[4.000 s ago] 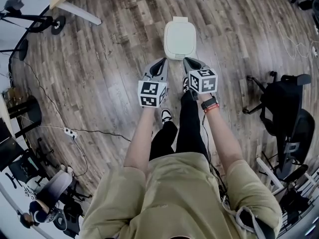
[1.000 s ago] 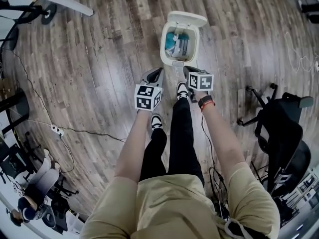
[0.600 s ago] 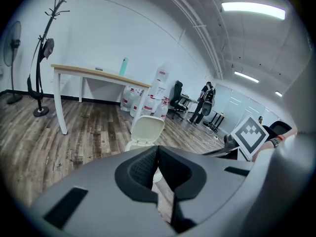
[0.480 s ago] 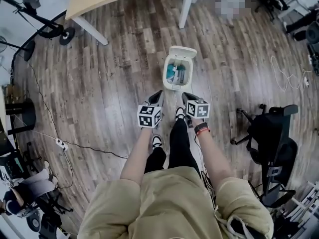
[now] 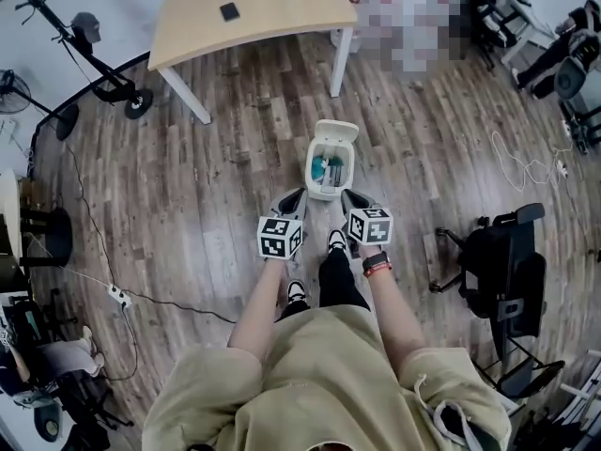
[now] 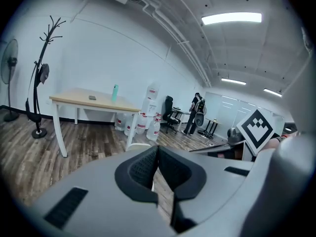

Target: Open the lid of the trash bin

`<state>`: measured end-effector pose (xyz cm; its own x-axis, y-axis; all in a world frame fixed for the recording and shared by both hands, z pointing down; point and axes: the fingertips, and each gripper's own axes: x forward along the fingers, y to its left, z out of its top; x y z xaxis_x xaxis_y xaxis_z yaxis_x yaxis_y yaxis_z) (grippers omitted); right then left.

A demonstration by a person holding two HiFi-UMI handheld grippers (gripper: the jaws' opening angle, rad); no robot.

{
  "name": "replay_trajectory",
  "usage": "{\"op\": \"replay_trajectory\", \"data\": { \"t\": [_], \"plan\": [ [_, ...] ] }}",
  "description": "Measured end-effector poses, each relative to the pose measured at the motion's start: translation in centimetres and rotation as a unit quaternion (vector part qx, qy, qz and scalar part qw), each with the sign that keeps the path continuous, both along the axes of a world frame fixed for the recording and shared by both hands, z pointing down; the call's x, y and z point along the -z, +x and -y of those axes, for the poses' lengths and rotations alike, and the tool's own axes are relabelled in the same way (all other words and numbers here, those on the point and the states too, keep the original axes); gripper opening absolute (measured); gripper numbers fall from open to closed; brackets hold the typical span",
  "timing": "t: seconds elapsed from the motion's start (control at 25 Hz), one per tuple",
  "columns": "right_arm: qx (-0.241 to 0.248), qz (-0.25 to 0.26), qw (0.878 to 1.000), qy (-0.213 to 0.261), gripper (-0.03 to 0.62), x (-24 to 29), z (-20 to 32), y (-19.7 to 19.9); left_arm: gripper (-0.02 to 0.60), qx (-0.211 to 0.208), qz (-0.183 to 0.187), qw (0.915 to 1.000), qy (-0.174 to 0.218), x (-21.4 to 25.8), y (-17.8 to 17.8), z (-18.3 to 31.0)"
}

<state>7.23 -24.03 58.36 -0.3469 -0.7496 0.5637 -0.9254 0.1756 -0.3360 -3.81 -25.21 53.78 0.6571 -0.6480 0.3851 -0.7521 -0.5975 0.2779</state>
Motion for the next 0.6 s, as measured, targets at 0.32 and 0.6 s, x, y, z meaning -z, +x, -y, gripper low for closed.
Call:
{"op": "replay_trajectory", "data": {
  "t": [0.32,0.6],
  "plan": [
    [-0.031,-0.015,0.997,0.073,0.009,7.9,-3.4,-0.1,0.023,-0.004,0.002,0.9984,0.056,6.9,-1.9,-3.1],
    [-0.042,-0.022,0.992,0.116,0.014,13.1,-6.8,-0.5,0.023,0.023,0.002,0.9944,0.103,12.1,-3.1,-5.4]
  ]
}}
